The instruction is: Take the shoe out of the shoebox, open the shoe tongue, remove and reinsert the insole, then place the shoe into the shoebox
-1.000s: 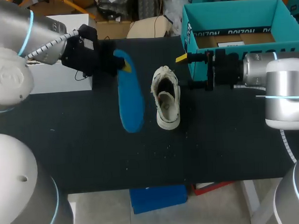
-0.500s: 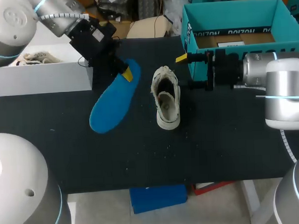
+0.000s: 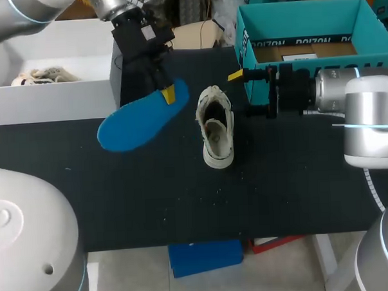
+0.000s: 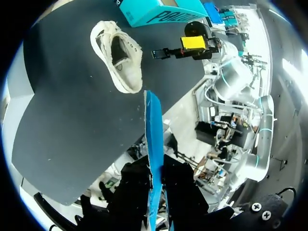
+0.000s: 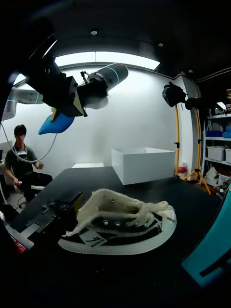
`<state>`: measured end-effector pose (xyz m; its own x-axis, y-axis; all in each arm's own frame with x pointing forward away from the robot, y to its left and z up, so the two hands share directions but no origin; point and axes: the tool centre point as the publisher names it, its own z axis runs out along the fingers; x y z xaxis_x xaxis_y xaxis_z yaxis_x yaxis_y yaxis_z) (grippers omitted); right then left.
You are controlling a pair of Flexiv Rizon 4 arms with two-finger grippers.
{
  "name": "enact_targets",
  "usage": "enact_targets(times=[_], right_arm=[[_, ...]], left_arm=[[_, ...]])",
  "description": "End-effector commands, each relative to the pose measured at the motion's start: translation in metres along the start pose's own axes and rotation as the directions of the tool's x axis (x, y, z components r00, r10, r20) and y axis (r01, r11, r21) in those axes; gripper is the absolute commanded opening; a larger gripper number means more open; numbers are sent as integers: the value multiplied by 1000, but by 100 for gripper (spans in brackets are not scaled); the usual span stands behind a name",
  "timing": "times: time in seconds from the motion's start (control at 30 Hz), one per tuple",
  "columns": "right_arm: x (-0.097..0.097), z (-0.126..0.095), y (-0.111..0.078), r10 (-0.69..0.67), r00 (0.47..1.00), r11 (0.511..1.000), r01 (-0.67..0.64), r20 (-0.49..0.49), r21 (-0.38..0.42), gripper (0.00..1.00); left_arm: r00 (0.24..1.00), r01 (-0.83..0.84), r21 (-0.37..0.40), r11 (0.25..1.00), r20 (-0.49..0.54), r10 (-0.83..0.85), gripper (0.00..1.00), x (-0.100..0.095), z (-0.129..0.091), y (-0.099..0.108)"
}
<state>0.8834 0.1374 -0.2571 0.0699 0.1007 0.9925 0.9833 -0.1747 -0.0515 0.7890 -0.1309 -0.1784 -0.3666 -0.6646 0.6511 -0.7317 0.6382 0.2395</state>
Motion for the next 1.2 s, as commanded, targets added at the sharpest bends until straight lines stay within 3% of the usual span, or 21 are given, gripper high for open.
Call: enact_targets(times=[0.03, 0.23, 0.57, 1.1, 1.2], right_arm=[[0, 1, 0, 0, 1000, 1000, 0, 1, -1, 100], [0, 1, 0, 0, 1000, 1000, 0, 1, -1, 100], [0, 1, 0, 0, 1000, 1000, 0, 1, -1, 100], [0, 1, 0, 0, 1000, 1000, 0, 1, -1, 100], [0, 1, 0, 0, 1000, 1000, 0, 1, -1, 100]], left_arm=[[993, -9, -81, 997, 120, 18, 0, 7, -2, -6], [994, 55, 32, 998, 95, -58, 0, 3, -4, -11], [988, 103, 107, 989, 103, -114, 0, -3, -4, -12], [980, 154, 95, 984, 115, -164, 0, -2, -4, -13], [953, -61, 305, 950, 301, -35, 0, 19, 2, -3]])
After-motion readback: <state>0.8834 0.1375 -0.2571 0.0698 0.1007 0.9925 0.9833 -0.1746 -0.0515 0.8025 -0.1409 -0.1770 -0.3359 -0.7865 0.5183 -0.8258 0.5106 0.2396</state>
